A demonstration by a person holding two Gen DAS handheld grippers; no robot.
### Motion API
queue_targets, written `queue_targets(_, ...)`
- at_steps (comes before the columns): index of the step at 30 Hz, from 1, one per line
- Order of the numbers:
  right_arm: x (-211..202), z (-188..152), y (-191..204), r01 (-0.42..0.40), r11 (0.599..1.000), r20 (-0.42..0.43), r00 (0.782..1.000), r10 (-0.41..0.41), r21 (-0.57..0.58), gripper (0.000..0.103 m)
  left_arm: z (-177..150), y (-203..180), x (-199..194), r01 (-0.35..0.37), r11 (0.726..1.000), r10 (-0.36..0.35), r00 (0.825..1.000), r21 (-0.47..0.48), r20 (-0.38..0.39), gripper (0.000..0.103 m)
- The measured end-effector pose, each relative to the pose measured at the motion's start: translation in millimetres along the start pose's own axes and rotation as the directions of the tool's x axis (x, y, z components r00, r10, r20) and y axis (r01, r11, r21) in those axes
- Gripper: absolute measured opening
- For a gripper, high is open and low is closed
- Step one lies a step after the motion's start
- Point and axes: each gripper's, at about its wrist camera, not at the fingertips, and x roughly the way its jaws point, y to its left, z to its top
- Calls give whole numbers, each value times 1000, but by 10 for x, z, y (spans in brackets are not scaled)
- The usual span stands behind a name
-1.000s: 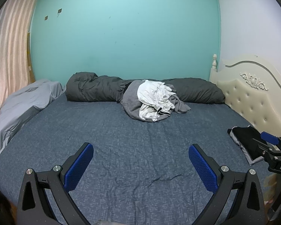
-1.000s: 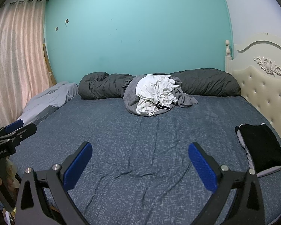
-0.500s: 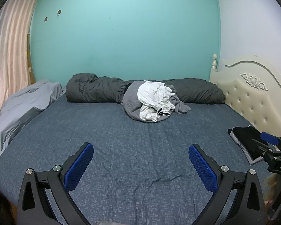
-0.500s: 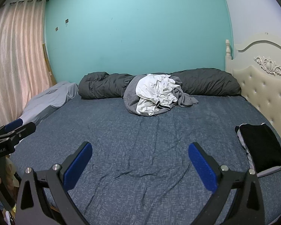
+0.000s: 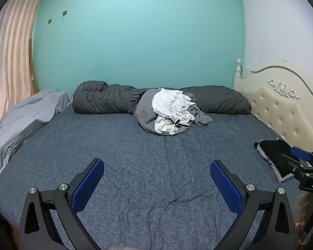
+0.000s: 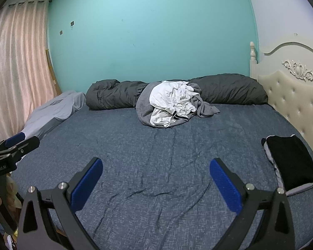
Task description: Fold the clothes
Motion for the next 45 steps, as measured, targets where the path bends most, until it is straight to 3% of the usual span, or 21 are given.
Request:
queue_targets(11, 376, -54, -189, -17, 999, -64, 998, 18, 27, 103, -11, 49, 347, -26, 999, 26, 1000, -21, -17, 103)
queue_targets(21, 1280, 151, -573, -37, 990, -148, 987, 57, 133, 103, 112, 204, 1216, -66, 997, 61, 993, -50, -97, 103)
queue_targets(28, 2301, 413, -674, -70, 991, -204, 975, 92, 115, 103, 311, 380, 2045, -81, 994, 71, 989, -78, -126, 103)
queue_targets(30, 2636, 484, -673, -81, 992, -223, 970, 101, 100, 98, 363, 433, 2317, -87, 992, 74, 987, -92, -140, 103)
queue_targets(45, 5259, 1016, -919, -25, 999, -243, 970, 30, 23, 87, 575, 862, 4565, -113, 980, 73, 970, -166, -233, 103)
